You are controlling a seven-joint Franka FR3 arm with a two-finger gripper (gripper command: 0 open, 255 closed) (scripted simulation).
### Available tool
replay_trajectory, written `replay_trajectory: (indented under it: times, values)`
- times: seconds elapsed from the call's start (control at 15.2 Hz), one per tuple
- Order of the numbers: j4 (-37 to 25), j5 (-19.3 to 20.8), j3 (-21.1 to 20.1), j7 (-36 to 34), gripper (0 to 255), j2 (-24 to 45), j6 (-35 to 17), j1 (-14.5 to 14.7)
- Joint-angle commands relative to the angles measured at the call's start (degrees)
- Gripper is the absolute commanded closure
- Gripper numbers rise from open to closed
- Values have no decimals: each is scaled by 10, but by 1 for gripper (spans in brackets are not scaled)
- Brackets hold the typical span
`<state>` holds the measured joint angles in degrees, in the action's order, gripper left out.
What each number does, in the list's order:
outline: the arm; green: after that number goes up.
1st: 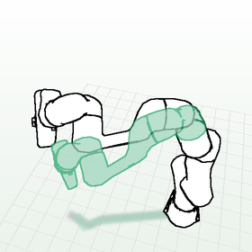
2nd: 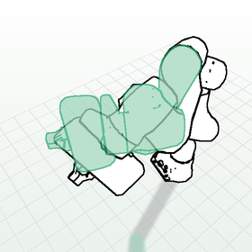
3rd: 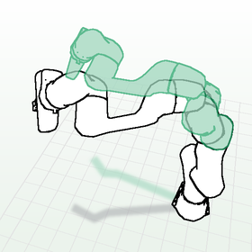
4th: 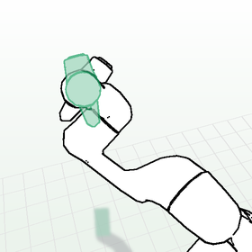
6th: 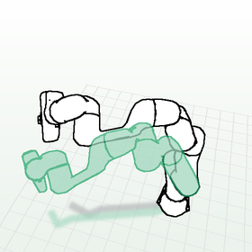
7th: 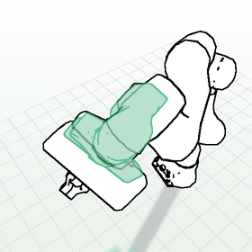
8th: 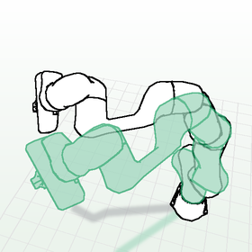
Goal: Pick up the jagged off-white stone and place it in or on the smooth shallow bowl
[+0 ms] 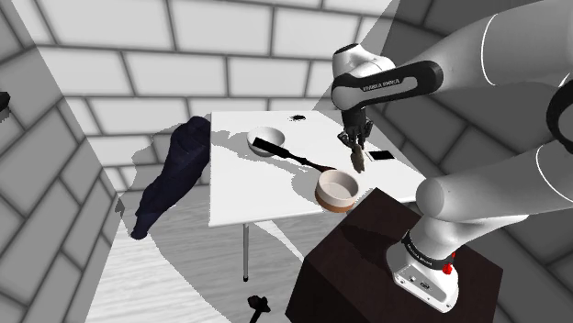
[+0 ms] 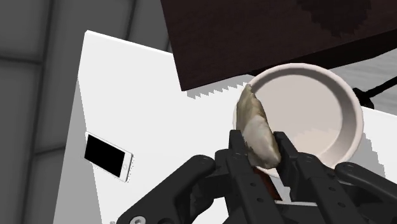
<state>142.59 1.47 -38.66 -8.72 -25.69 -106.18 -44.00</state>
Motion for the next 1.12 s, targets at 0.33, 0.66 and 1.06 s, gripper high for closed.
replay_trajectory:
  times: [0.33,0.66,1.06]
  values:
    - [22,-32,-24,-30,255,-16,-1,28]
    - [43,-27,-40,-47,255,9,-44,21]
    - [65,-13,-61,-72,255,46,-96,8]
